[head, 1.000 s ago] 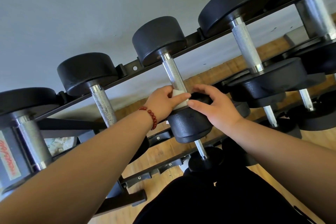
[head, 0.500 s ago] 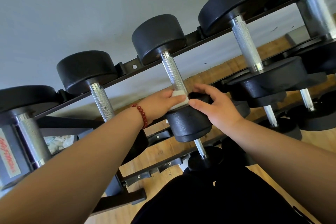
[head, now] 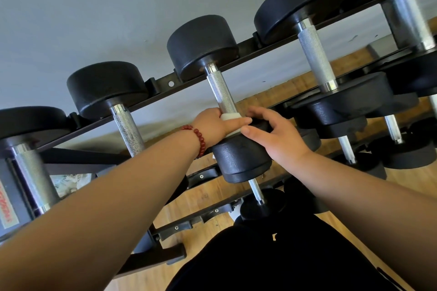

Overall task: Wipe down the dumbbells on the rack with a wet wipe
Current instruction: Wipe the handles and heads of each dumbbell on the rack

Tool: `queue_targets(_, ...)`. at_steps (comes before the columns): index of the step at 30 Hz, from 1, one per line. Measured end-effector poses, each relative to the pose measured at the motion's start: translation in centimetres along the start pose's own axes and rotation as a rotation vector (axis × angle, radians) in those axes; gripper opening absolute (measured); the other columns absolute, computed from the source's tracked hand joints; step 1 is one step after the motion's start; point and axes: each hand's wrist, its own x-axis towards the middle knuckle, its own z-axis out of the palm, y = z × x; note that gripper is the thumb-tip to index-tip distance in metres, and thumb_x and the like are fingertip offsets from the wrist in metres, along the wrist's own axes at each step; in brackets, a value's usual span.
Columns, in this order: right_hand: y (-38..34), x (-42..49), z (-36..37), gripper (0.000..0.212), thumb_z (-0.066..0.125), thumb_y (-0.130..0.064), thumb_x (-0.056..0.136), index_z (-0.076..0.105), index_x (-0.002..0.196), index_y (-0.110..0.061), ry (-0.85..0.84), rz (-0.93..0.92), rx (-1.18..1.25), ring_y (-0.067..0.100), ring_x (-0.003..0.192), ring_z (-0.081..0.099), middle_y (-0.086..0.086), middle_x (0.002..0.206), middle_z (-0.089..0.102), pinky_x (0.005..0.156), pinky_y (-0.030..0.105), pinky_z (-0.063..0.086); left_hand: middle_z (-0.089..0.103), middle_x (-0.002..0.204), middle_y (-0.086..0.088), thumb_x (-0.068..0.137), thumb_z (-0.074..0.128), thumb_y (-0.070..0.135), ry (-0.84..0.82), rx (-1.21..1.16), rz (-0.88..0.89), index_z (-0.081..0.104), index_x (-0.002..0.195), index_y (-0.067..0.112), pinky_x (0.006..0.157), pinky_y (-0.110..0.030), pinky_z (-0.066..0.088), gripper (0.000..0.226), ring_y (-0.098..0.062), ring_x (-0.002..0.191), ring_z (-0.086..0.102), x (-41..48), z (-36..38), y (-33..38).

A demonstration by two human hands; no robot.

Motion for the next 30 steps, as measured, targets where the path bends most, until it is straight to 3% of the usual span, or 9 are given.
queue_targets(2, -0.1, 0.0, 0.0, 0.059, 0.073, -0.033, 0.082, 0.052, 0.136, -0.023, -0.001, 0.004, -0.001, 0.006, 0.12, 0.051, -0.008, 0.127, 0.057, 0.102, 0.023, 0.04, 0.062, 0.09, 0.003, 0.078, 0.069, 0.059, 0.035, -0.002, -0.014, 0.061, 0.109, 0.014, 0.065, -0.024, 0.046, 0.056, -0.012, 0.082, 0.059, 0.0, 0.3, 0.2)
queue_targets(6, -0.1, -0.1, 0.1, 0.072, 0.071, -0.049, 0.07, 0.053, 0.135, -0.023, -0.005, 0.007, 0.02, 0.006, 0.121, 0.051, -0.008, 0.128, 0.058, 0.105, 0.027, 0.04, 0.064, 0.083, 0.005, 0.08, 0.07, 0.054, -0.047, -0.02, 0.004, 0.064, 0.09, 0.022, 0.062, -0.024, 0.045, 0.034, -0.014, 0.078, 0.06, 0.0, -0.8, -1.0)
queue_targets(9, -0.1, -0.1, 0.1, 0.08, 0.067, -0.056, 0.062, 0.053, 0.134, -0.023, 0.005, -0.005, 0.017, 0.006, 0.121, 0.051, -0.008, 0.128, 0.058, 0.108, 0.031, 0.04, 0.065, 0.086, 0.007, 0.079, 0.072, 0.05, -0.075, -0.062, 0.015, 0.064, 0.091, 0.026, 0.063, -0.02, 0.046, 0.028, -0.01, 0.079, 0.061, 0.0, -1.0, -0.9)
queue_targets(14, 0.0, 0.0, 0.0, 0.074, 0.069, -0.051, 0.069, 0.053, 0.135, -0.023, -0.007, -0.008, 0.001, 0.007, 0.122, 0.051, -0.008, 0.128, 0.058, 0.108, 0.032, 0.041, 0.064, 0.088, 0.005, 0.077, 0.072, 0.056, 0.024, -0.043, -0.006, 0.062, 0.098, 0.021, 0.062, -0.022, 0.044, 0.043, -0.01, 0.078, 0.06, 0.1, 0.3, 0.1)
queue_targets(19, 0.0, 0.0, 0.1, 0.069, 0.072, -0.044, 0.073, 0.053, 0.136, -0.022, -0.008, -0.005, 0.008, 0.002, 0.118, 0.051, -0.01, 0.127, 0.058, 0.099, 0.016, 0.04, 0.058, 0.076, 0.014, 0.085, 0.066, 0.05, -0.057, -0.025, 0.046, 0.056, 0.081, 0.033, 0.044, -0.008, 0.037, 0.02, 0.001, 0.065, 0.053, -0.4, -0.7, -0.7)
queue_targets(22, 0.2, 0.1, 0.1, 0.06, 0.074, -0.032, 0.081, 0.053, 0.136, -0.022, 0.001, -0.007, 0.01, 0.001, 0.116, 0.051, -0.01, 0.125, 0.057, 0.097, 0.014, 0.039, 0.061, 0.079, 0.014, 0.083, 0.069, 0.049, -0.05, -0.084, 0.046, 0.059, 0.081, 0.033, 0.054, -0.012, 0.04, 0.019, 0.0, 0.071, 0.057, -0.1, -0.3, -0.3)
queue_targets(25, 0.1, 0.2, 0.1, 0.058, 0.074, -0.029, 0.081, 0.054, 0.135, -0.022, -0.003, -0.01, 0.007, 0.003, 0.116, 0.051, -0.009, 0.123, 0.057, 0.097, 0.015, 0.038, 0.065, 0.089, 0.011, 0.08, 0.071, 0.051, -0.045, -0.11, 0.046, 0.064, 0.093, 0.031, 0.064, -0.016, 0.042, 0.025, -0.004, 0.082, 0.06, 0.2, 0.3, -0.1)
queue_targets(30, 0.1, 0.2, 0.1, 0.058, 0.074, -0.033, 0.08, 0.054, 0.134, -0.024, -0.01, -0.013, -0.001, 0.004, 0.119, 0.052, -0.009, 0.125, 0.059, 0.103, 0.022, 0.039, 0.063, 0.088, 0.011, 0.084, 0.066, 0.051, -0.077, -0.035, 0.053, 0.06, 0.094, 0.034, 0.056, -0.013, 0.04, 0.02, -0.001, 0.076, 0.056, -0.1, -0.8, -0.9)
